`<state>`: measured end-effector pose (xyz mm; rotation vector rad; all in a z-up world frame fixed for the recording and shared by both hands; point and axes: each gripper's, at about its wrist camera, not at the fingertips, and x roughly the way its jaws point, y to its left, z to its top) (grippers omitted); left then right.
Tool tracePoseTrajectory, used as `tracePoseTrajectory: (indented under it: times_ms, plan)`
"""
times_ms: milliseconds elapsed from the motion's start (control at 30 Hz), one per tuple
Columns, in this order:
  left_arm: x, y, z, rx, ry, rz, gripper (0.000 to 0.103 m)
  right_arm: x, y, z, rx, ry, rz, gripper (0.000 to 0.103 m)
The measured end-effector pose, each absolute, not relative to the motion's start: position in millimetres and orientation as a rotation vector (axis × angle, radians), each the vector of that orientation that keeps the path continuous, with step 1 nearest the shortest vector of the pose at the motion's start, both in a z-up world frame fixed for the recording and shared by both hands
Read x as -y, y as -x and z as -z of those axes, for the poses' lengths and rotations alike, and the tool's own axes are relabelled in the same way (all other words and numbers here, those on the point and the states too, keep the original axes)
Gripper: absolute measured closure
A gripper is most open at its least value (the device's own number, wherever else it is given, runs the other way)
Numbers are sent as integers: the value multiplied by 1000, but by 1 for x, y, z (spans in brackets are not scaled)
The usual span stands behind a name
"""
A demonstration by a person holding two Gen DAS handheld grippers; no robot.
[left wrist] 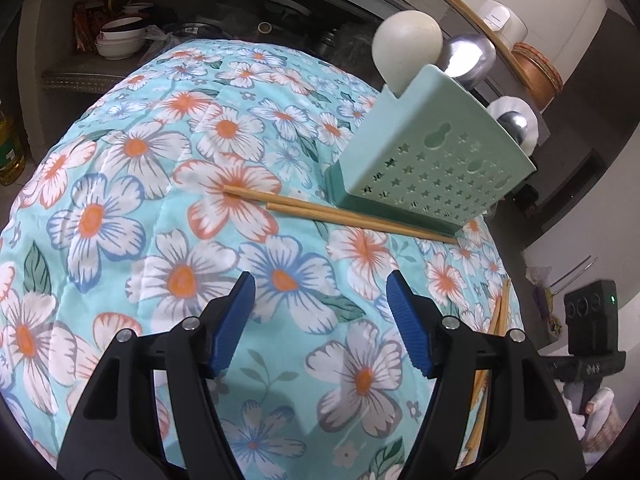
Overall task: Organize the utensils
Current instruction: 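Move the right gripper to the wooden chopsticks and close on one, then grasp another wooden chopstick with the left gripper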
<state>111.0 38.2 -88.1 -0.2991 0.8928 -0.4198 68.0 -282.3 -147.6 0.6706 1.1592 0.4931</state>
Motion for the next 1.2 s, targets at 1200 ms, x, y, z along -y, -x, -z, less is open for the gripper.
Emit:
tracePoseTrajectory:
  times_ms: [1200]
  plan:
    - [71, -56, 77, -960, 172, 844, 44, 317, -67, 169, -1031, -903, -461, 85]
